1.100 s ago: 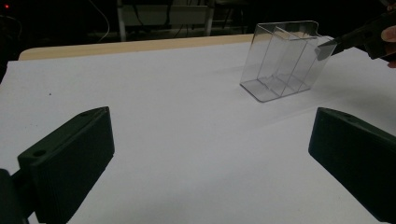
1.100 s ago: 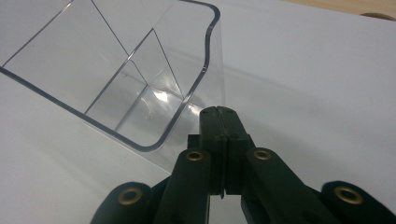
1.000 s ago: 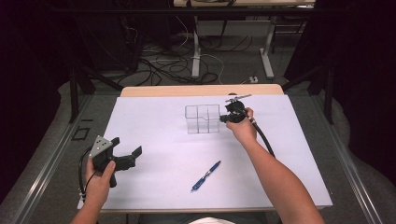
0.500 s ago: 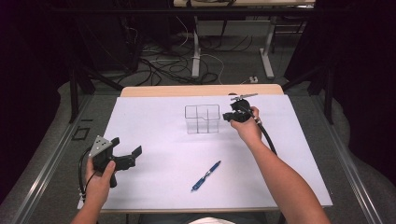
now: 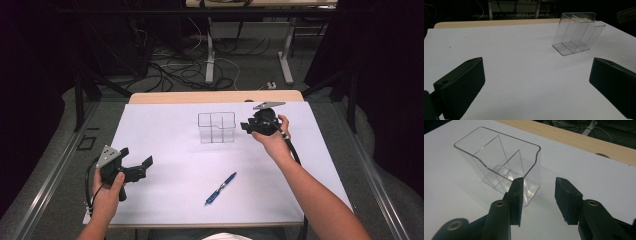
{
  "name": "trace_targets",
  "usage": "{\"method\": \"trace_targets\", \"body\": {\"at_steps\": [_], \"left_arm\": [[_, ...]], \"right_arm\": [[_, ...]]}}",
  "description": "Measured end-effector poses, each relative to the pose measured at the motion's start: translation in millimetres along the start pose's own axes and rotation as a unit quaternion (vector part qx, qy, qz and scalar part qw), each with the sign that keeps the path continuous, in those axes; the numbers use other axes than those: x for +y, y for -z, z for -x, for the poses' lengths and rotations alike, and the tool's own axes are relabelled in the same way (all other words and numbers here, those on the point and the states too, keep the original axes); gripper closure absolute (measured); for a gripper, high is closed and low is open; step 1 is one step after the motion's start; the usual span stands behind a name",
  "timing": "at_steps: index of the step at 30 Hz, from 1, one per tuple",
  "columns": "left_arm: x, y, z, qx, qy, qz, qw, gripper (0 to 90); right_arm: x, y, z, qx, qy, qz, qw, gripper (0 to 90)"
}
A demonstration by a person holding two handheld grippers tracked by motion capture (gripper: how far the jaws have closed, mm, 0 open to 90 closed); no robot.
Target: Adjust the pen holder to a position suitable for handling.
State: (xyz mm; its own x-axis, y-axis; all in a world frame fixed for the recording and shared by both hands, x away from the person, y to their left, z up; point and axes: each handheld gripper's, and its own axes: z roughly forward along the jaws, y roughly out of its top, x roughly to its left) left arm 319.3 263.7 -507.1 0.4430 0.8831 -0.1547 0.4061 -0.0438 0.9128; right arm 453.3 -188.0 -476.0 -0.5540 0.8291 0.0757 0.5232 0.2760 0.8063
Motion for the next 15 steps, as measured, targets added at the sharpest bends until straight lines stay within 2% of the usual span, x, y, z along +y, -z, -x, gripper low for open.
{"method": "trace_targets", "body": {"at_steps": [4, 8, 15], "left_arm": [[0.1, -0.1, 0.3, 0.000, 0.001, 0.000, 1.0000, 0.0], [0.0, 0.0, 0.0, 0.001, 0.003, 0.001, 1.0000, 0.0], [-0.9, -1.0, -0.7, 0.001, 0.007, -0.002, 1.0000, 0.0]], "right_arm": [[-1.7, 9.4, -4.5, 0.014, 0.013, 0.007, 0.9998, 52.8], [-5.8, 18.4, -10.3, 0.028, 0.005, 0.012, 0.9995, 47.0], [-15.1, 36.6, -19.0, 0.028, 0.010, 0.019, 0.9994, 35.9]]}}
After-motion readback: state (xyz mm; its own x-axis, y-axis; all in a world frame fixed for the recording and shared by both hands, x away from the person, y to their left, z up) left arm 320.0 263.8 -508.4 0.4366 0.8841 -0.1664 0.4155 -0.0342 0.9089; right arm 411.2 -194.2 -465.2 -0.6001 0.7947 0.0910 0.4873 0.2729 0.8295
